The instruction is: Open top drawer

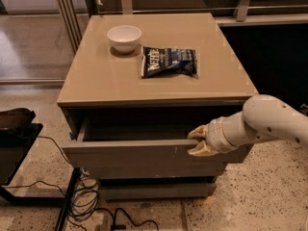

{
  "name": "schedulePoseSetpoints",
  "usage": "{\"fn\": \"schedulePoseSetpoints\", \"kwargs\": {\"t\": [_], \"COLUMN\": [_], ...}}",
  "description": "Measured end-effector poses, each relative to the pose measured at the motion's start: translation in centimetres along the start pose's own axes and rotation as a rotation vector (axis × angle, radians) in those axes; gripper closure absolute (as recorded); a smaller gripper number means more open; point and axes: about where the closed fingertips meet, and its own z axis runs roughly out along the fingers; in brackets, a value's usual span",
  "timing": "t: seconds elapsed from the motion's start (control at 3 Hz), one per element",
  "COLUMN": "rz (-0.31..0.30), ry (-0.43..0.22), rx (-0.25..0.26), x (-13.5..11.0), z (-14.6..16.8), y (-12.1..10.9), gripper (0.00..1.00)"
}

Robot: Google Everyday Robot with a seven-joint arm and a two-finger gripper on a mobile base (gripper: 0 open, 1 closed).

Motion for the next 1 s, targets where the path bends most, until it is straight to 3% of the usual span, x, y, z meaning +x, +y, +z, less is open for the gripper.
{"fn": "schedulePoseSetpoints", "kwargs": {"t": [0.67,1.0], "rz": [0.000,0.000], "ry": [0.000,0.000], "rx": [0.000,0.000], "x": [0.00,0.00], "z": [0.00,0.01], "y": [0.00,0.00], "gripper": [0.35,0.38]}}
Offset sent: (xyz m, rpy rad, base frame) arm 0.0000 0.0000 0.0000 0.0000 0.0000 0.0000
